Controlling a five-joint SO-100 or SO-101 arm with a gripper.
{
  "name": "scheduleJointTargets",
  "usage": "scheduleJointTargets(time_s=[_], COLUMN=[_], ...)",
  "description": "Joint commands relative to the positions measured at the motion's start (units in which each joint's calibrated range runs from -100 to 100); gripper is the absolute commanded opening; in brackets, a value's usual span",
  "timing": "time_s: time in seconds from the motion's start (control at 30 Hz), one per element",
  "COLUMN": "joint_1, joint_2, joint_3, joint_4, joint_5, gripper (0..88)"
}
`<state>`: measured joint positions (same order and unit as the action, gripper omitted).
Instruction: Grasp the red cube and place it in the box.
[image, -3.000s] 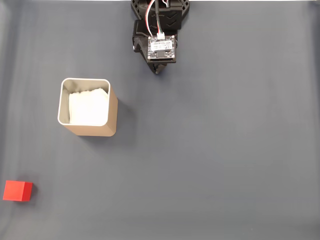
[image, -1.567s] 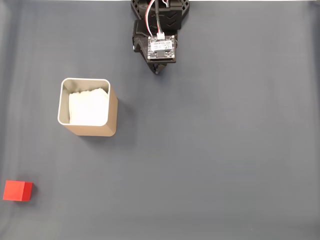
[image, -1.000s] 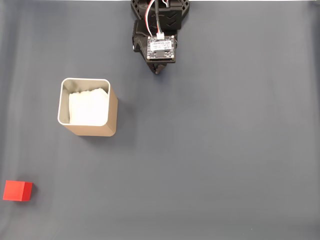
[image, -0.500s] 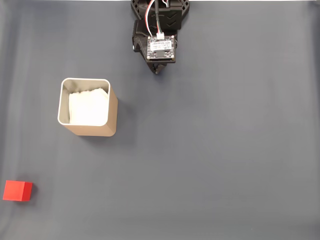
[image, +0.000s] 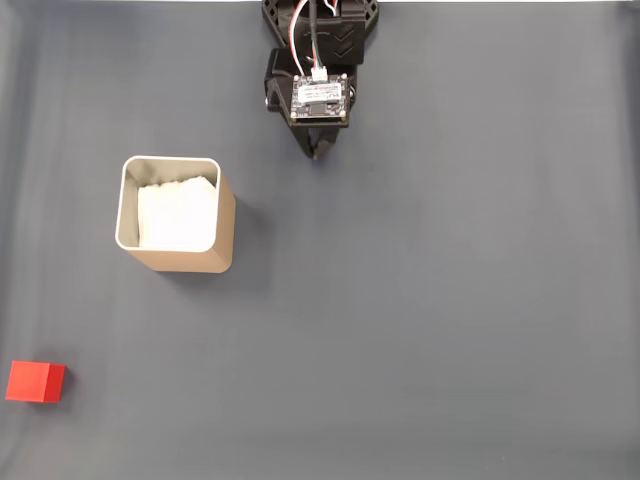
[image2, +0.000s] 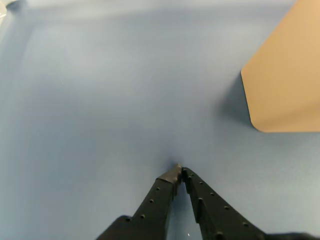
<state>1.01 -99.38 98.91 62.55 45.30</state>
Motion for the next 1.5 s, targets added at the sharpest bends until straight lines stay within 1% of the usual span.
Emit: scheduleJointTargets(time_s=[0.0,0.27,0.53,1.2,1.47], joint_1=[0.37,1.29,1.15,1.93,6.55], joint_2=[1.19,6.39,11.75,29.41,38.93], joint_3=[0.55,-3.01,-11.85,-40.84,-53.97], joint_4=[-7.69,-18.52,-22.54,-20.65,-16.06], joint_5=[0.15,0.2,-0.1,-1.61,-2.3], gripper=[0.2,0.2,0.2,0.2,0.2])
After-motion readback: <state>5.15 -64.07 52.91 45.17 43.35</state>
